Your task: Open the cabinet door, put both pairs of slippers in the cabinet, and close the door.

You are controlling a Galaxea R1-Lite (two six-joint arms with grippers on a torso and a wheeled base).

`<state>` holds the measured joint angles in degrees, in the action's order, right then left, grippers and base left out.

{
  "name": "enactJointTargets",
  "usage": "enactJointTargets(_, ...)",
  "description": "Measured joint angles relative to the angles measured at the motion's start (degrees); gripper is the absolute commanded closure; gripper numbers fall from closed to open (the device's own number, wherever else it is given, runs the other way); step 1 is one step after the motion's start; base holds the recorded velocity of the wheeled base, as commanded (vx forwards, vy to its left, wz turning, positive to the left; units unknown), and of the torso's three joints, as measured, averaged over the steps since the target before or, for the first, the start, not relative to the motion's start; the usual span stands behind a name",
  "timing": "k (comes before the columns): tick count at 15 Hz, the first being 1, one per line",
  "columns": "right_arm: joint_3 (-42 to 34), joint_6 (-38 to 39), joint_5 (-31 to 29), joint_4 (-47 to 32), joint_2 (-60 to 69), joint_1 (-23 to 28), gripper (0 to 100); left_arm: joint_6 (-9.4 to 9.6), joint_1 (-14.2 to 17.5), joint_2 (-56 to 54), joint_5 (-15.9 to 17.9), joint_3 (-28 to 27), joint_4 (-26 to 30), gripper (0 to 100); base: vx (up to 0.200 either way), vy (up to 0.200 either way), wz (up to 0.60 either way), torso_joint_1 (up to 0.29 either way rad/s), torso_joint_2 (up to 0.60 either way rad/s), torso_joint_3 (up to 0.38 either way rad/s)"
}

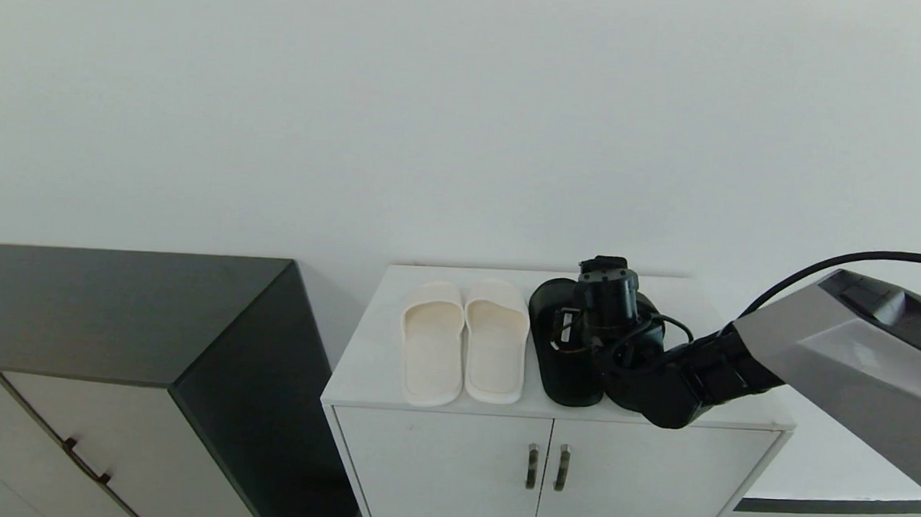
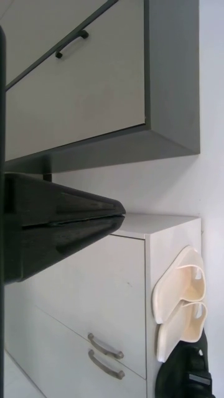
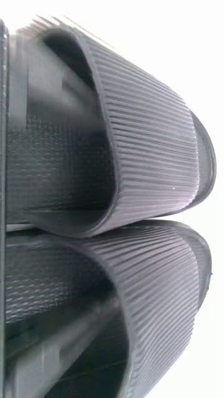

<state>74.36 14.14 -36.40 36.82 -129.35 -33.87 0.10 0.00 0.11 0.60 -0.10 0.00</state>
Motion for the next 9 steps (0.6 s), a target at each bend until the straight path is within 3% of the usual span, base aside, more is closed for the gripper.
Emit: enactJointTargets(9, -4.39, -1.45, -2.73, 0.38, 4.13, -0.87, 100, -0.1, 0.0, 0.0, 0.0, 0.0, 0.0, 100, 0.0, 0.0, 0.0, 0.0, 0.0, 0.0)
